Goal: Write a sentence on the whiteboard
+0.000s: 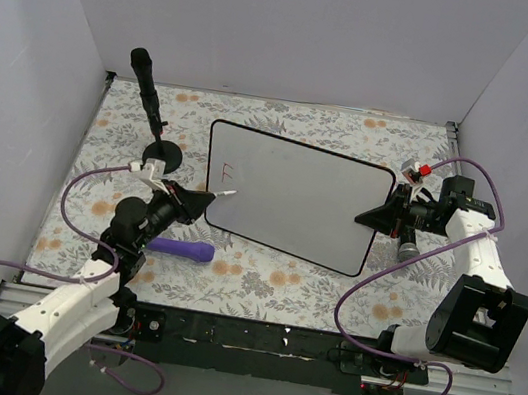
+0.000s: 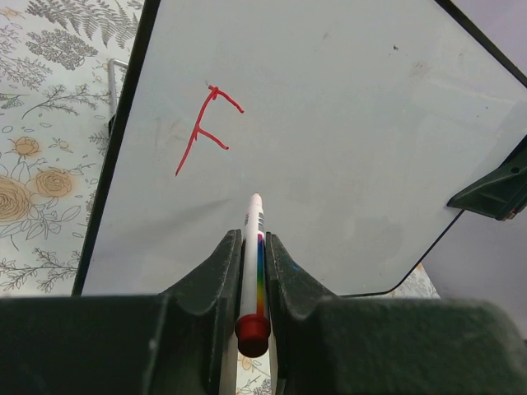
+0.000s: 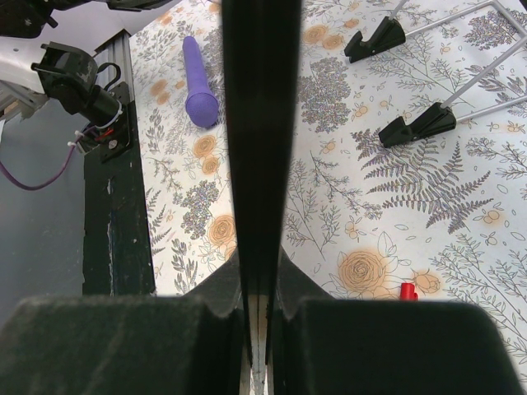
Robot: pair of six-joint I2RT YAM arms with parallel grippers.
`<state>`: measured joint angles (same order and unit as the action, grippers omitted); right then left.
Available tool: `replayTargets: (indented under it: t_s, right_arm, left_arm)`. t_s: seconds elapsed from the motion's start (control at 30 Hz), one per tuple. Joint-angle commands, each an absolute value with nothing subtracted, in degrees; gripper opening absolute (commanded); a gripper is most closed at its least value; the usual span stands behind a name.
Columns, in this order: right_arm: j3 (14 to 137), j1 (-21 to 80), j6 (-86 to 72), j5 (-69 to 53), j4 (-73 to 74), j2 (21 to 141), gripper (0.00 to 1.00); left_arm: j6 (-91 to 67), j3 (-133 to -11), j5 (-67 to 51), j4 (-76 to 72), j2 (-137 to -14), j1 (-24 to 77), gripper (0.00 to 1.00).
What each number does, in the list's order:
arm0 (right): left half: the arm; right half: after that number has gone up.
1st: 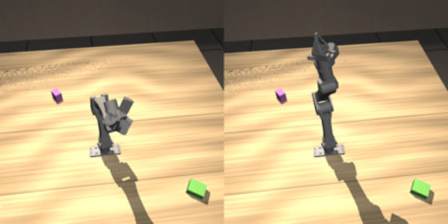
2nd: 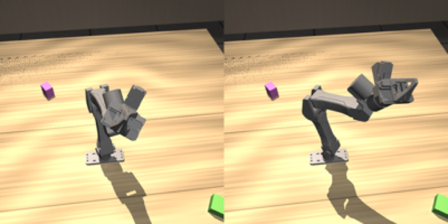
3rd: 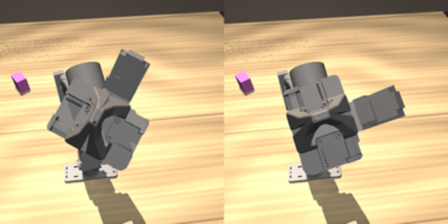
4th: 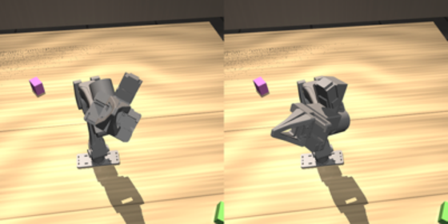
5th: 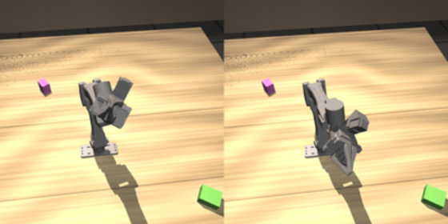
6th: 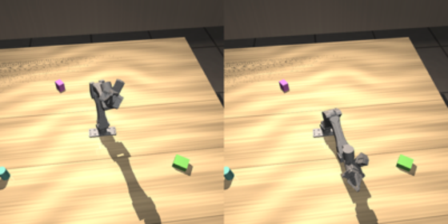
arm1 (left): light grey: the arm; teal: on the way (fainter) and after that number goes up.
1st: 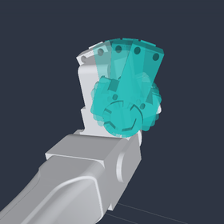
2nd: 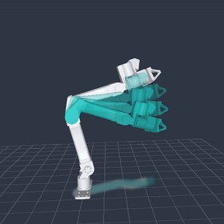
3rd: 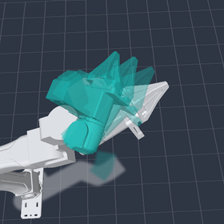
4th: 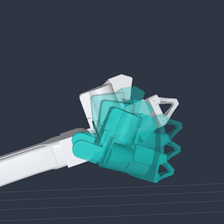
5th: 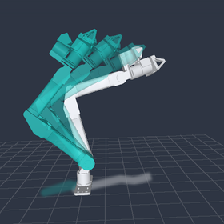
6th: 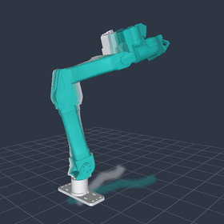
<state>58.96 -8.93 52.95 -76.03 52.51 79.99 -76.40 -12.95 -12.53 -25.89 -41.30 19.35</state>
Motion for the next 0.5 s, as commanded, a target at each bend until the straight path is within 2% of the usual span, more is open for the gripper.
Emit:
replayTargets:
  t_s: [0.0, 0.47]
  right_arm:
    - [59.76, -8.61, 55.11, -74.27, 51.86, 79.54, 0.01]
    - [59.85, -8.7, 55.02, -74.09, 51.94, 79.63, 0.01]
  left_arm:
    - [-74.97, -15.47, -12.04, -28.91, -43.15, 20.3, 0.0]
    - [-72.77, -17.49, -7.74, -31.03, -45.61, 21.01, 0.0]
